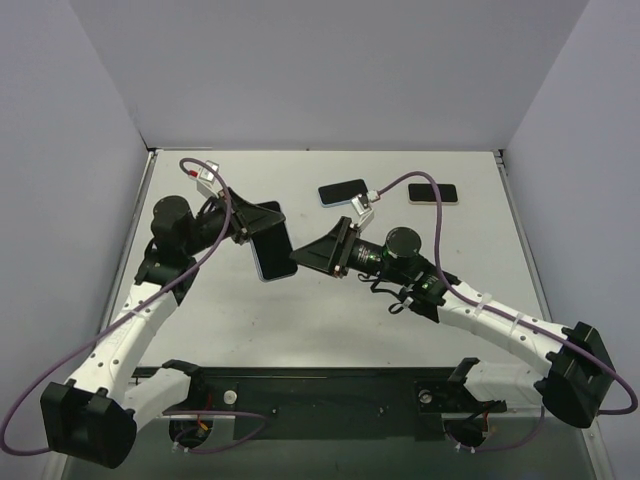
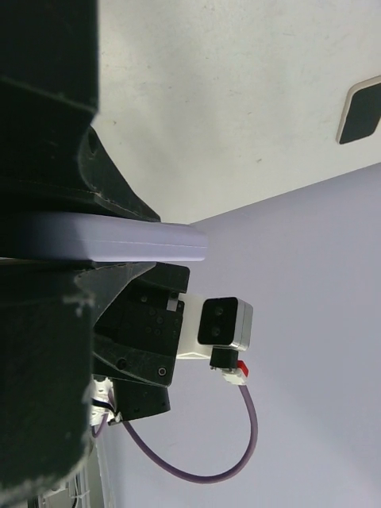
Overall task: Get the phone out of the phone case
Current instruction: Remove the phone case from the phone.
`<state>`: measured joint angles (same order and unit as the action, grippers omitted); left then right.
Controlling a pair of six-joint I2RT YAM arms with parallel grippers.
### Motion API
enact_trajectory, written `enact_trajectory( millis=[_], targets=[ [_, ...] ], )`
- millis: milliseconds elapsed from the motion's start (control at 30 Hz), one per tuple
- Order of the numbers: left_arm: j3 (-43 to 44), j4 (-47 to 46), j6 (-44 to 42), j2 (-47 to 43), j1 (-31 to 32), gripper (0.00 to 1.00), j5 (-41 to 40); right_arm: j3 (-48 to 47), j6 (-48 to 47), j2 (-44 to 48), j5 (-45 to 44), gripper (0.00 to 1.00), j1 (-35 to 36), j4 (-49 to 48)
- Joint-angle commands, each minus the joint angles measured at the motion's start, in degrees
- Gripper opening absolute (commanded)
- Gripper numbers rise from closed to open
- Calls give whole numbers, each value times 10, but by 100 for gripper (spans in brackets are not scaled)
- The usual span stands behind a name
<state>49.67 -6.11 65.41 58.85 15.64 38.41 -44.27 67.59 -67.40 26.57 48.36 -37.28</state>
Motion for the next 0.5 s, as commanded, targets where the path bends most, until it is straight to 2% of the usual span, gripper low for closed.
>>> enact_trajectory(
  millis=[0,100,200,333,467],
  targets=[
    [1,-118,65,-1,2,0,10,1,20,1,16,46,7,-69],
    [-18,-173,115,7,3,0,12,1,29,-6,13,46,8,-72],
    [-22,-213,141,18,4,0,22,-3,58,-29,30,46,9,-118],
    [-6,-201,142,21,4,0,16,-23,82,-52,50,46,6,-140],
    [9,-202,144,31,11,0,19,-65,85,-83,63,45,0,-120]
  ],
)
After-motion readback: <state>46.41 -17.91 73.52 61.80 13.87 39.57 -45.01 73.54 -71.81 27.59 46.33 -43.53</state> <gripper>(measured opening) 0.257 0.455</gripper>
